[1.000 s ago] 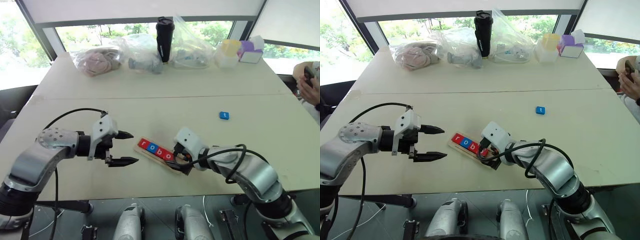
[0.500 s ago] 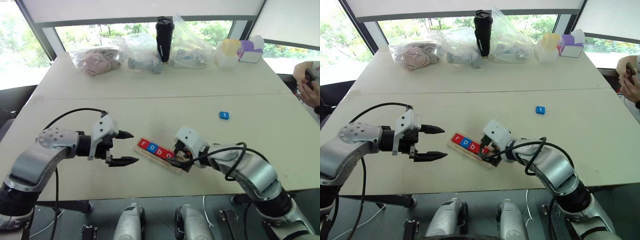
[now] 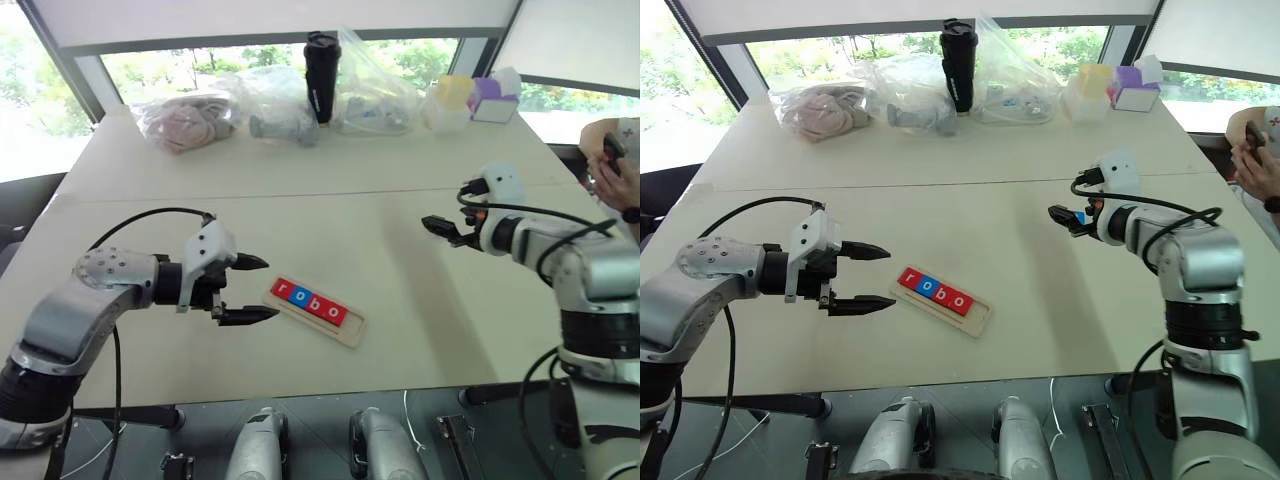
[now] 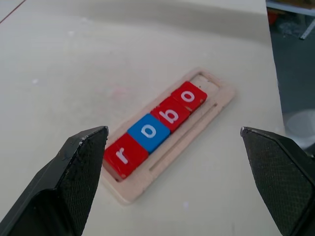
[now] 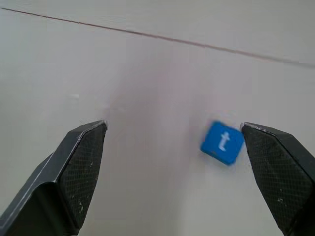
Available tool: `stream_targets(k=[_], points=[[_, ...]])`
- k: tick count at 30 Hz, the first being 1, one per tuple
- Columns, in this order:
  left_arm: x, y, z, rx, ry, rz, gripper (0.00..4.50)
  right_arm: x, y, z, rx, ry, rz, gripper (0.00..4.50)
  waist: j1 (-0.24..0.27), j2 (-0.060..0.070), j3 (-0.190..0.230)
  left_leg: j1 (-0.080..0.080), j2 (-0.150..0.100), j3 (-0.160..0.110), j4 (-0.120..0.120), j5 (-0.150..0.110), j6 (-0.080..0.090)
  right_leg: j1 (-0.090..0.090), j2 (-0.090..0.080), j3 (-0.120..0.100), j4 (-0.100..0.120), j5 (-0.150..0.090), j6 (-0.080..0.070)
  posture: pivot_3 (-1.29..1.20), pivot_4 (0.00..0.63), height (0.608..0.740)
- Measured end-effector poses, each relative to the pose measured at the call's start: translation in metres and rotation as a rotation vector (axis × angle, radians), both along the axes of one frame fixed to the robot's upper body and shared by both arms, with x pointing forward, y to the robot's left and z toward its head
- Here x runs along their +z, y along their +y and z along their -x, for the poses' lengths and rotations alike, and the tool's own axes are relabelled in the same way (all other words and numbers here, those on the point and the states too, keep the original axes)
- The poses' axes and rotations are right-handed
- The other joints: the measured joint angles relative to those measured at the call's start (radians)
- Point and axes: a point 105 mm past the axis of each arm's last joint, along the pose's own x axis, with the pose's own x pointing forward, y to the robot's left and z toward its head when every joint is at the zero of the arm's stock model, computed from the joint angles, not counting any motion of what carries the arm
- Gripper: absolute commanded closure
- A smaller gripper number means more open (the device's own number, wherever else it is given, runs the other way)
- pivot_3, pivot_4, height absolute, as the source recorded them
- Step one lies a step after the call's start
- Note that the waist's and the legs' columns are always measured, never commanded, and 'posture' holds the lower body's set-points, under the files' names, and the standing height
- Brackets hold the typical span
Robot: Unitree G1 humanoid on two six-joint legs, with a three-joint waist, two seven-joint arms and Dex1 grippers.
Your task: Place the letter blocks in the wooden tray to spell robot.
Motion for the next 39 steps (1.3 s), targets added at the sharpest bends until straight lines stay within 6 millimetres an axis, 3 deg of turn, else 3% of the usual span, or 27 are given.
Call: stream_targets(k=[4, 13, 27, 34, 39], points=[[-0.006, -0.001, 0.003, -0.002, 0.020, 0.001, 0.00, -0.022, -0.005, -0.018, -0.156, 0.034, -0.016, 0.02, 0.001, 0.001, 0.000, 0.000, 0.000, 0.000, 0.000, 0.000, 0.000, -0.001, 0.001, 0.000, 0.002, 0.000, 0.000, 0.00, 0.150, 0.740], [-0.010, 0.002, 0.006, 0.022, 0.020, -0.006, 0.00, -0.034, -0.034, -0.037, -0.401, 0.021, 0.050, 0.02, 0.003, 0.001, 0.000, -0.001, -0.001, 0.002, 0.001, 0.000, 0.000, -0.001, 0.000, 0.003, 0.000, 0.000, 0.000, 0.00, 0.150, 0.740], [-0.011, 0.002, 0.006, 0.033, 0.016, -0.008, 0.00, -0.044, -0.014, -0.048, -0.383, 0.030, 0.008, 0.02, 0.000, 0.001, 0.000, 0.000, 0.000, 0.002, 0.001, 0.000, 0.000, -0.001, 0.000, 0.004, 0.001, 0.000, 0.001, 0.00, 0.150, 0.740], [-0.011, 0.002, 0.006, 0.034, 0.016, -0.009, 0.00, -0.044, -0.017, -0.047, -0.404, 0.033, -0.009, 3.28, 0.002, 0.001, 0.000, 0.000, 0.000, 0.002, 0.001, 0.000, 0.000, -0.001, 0.000, 0.004, 0.001, 0.000, 0.001, 0.00, 0.150, 0.740], [-0.010, 0.002, 0.005, 0.033, 0.011, -0.010, 0.00, -0.042, -0.019, -0.041, -0.399, 0.041, 0.002, 3.31, 0.004, 0.001, 0.000, 0.000, 0.000, 0.001, 0.001, 0.000, 0.000, -0.001, 0.000, 0.004, 0.001, 0.000, 0.001, 0.00, 0.150, 0.740]])
